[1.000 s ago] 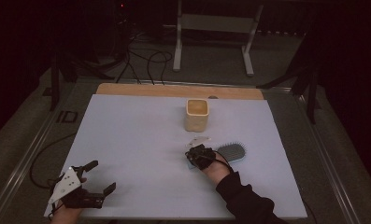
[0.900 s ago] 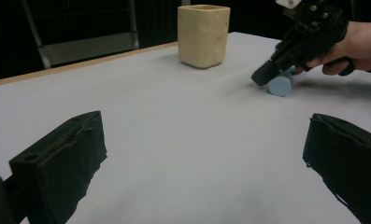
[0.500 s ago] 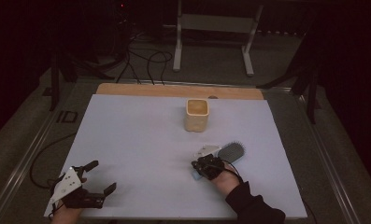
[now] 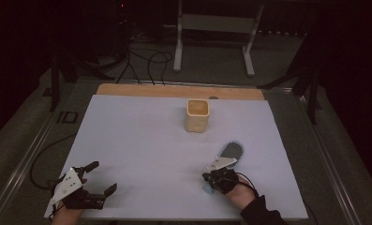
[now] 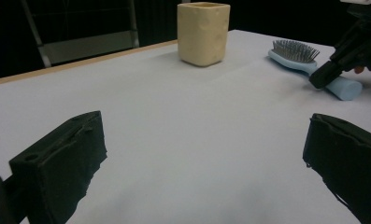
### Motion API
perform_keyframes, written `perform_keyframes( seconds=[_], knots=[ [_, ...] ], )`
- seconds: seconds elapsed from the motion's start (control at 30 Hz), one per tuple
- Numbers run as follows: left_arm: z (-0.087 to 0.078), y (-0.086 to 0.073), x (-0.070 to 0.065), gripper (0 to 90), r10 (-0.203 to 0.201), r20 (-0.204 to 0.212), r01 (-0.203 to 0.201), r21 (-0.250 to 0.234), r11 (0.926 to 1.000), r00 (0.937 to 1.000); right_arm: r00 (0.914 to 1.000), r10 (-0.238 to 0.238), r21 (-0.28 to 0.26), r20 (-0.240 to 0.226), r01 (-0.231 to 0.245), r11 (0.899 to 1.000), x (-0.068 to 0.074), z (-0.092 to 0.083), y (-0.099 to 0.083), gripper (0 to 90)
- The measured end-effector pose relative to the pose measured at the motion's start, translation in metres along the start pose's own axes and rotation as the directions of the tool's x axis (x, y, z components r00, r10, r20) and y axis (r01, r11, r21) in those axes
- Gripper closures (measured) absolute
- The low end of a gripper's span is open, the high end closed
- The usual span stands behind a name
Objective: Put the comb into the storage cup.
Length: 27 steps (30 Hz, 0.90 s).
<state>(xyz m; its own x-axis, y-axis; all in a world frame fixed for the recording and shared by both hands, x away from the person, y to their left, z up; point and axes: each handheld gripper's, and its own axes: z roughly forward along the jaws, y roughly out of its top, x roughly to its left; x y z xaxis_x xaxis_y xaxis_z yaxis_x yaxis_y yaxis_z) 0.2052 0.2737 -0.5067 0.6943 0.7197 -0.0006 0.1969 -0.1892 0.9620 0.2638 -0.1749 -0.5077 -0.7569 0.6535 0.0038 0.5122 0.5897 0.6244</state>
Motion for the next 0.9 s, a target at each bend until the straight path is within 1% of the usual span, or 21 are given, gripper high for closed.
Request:
perform_keyframes(
  seconds=[0.1,0.27,0.33,0.43,0.53,0.67,0.7,0.8,0.83,0.87,0.9],
  knots=[
    [0.000,0.000,0.000,0.0,-0.003,-0.001,0.003,0.000,1.0000,1.0000,1.0000,0.005,0.009,-0.001,-0.005,1.000,-0.002,-0.006,-0.007,90.0],
    [0.000,0.000,0.001,0.0,-0.003,-0.002,0.003,-0.001,1.0000,1.0000,1.0000,-0.001,0.030,0.007,0.000,1.000,-0.002,-0.014,-0.015,90.0],
    [0.000,0.000,0.001,0.0,-0.002,-0.002,0.002,0.002,1.0000,1.0000,0.9999,0.005,0.046,0.011,-0.006,0.999,-0.004,-0.021,-0.022,90.0],
    [0.000,0.000,0.000,0.0,-0.003,-0.001,0.003,0.000,1.0000,1.0000,0.9996,0.023,0.051,0.013,-0.024,0.998,-0.007,-0.027,-0.029,90.0],
    [0.000,0.000,0.001,0.0,-0.004,-0.002,0.004,0.000,1.0000,1.0000,0.9992,0.033,0.059,0.025,-0.034,0.998,-0.010,-0.032,-0.035,90.0],
    [0.000,0.000,0.001,0.0,-0.004,-0.002,0.004,0.001,1.0000,1.0000,0.9987,0.032,0.077,0.040,-0.035,0.996,-0.014,-0.036,-0.039,90.0],
    [0.000,0.000,0.001,0.0,-0.004,-0.002,0.004,0.001,1.0000,1.0000,0.9979,0.036,0.085,0.054,-0.041,0.996,-0.018,-0.039,-0.042,90.0],
    [0.000,0.000,0.001,0.0,-0.005,-0.002,0.005,-0.002,1.0000,1.0000,0.9977,0.033,0.093,0.059,-0.038,0.995,-0.021,-0.041,-0.044,90.0],
    [0.000,0.000,0.001,0.0,-0.006,-0.001,0.006,-0.002,1.0000,1.0000,0.9966,0.037,0.099,0.074,-0.044,0.994,-0.025,-0.044,-0.047,90.0],
    [0.000,0.000,0.001,0.0,-0.006,-0.001,0.006,-0.002,1.0000,1.0000,0.9966,0.037,0.099,0.074,-0.044,0.994,-0.025,-0.044,-0.047,90.0],
    [0.000,0.000,0.001,0.0,-0.005,-0.001,0.005,-0.001,1.0000,1.0000,0.9959,0.039,0.104,0.082,-0.048,0.993,-0.028,-0.046,-0.049,90.0]
  ],
)
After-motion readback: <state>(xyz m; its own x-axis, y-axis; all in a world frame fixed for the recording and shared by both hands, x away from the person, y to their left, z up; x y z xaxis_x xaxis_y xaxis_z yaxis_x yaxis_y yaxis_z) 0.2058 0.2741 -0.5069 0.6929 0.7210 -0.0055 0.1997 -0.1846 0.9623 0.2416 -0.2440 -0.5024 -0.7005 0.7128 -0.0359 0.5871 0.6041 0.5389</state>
